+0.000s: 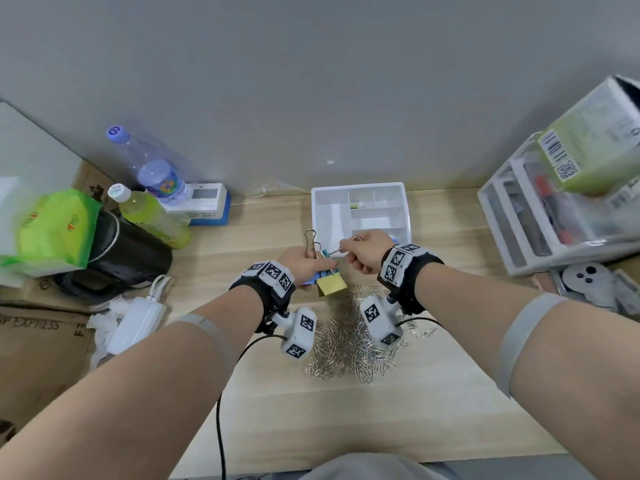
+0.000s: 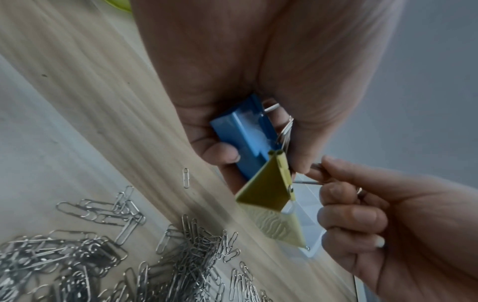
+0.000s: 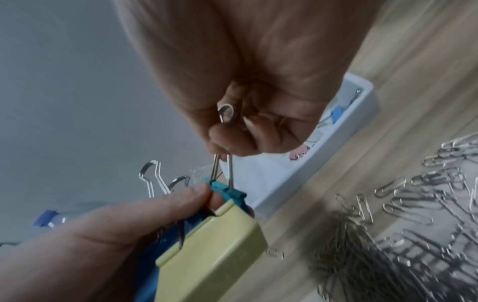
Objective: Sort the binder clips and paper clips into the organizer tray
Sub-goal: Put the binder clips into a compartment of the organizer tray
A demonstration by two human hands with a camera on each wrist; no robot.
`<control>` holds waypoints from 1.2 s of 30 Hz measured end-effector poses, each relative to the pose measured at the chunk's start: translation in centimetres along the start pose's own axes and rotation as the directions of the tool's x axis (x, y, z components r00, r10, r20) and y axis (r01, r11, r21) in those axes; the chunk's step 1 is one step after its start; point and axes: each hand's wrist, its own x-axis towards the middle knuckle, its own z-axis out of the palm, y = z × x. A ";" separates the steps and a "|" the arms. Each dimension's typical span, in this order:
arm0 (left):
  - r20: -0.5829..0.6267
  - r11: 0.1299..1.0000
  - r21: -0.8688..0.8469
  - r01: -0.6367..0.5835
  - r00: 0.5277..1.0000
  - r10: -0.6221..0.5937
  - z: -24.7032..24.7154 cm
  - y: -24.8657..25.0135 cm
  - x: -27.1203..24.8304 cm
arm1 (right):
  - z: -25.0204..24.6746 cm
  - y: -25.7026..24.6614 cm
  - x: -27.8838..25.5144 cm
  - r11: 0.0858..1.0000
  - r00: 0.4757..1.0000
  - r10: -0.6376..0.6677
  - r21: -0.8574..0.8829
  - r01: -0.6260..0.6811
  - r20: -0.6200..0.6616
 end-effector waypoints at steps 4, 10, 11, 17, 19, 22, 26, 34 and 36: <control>0.008 1.000 0.021 -0.001 1.000 0.000 0.3 0.7 1.2 | -2.0 -1.0 1.0 0.998 0.989 -0.065 -0.020 0.063 -0.135; -0.008 0.997 0.074 0.025 1.000 -0.024 0.5 1.1 3.0 | -5.3 -2.2 3.4 0.929 0.918 -0.182 -0.367 0.043 -0.351; -0.014 0.996 0.088 0.023 1.000 -0.022 0.5 1.1 3.4 | -5.7 -2.1 4.0 0.921 0.919 -0.164 -0.390 0.013 -0.359; -0.033 0.997 0.075 -0.034 0.999 0.036 1.3 1.7 4.6 | -6.4 -1.5 6.4 0.860 0.913 -0.135 -0.504 -0.085 -0.384; -0.039 0.998 0.045 -0.042 0.998 0.043 1.6 2.0 5.1 | -6.6 -1.3 6.8 0.841 0.914 -0.114 -0.527 -0.119 -0.389; -0.045 0.999 0.019 -0.042 0.998 0.043 1.9 2.2 5.8 | -7.0 -1.0 7.4 0.820 0.923 -0.076 -0.550 -0.157 -0.377; -0.046 0.999 0.030 -0.038 0.998 0.039 2.1 2.4 6.1 | -7.9 -0.6 7.9 0.811 0.927 -0.062 -0.560 -0.170 -0.371; -0.038 0.999 0.039 -0.029 0.999 0.031 2.5 2.7 6.3 | -8.2 -0.2 6.9 0.823 0.933 -0.119 -0.559 -0.098 -0.339; -0.043 0.999 0.028 -0.035 0.998 0.036 2.5 2.8 6.3 | -8.3 -0.5 6.4 0.822 0.918 -0.162 -0.564 -0.077 -0.361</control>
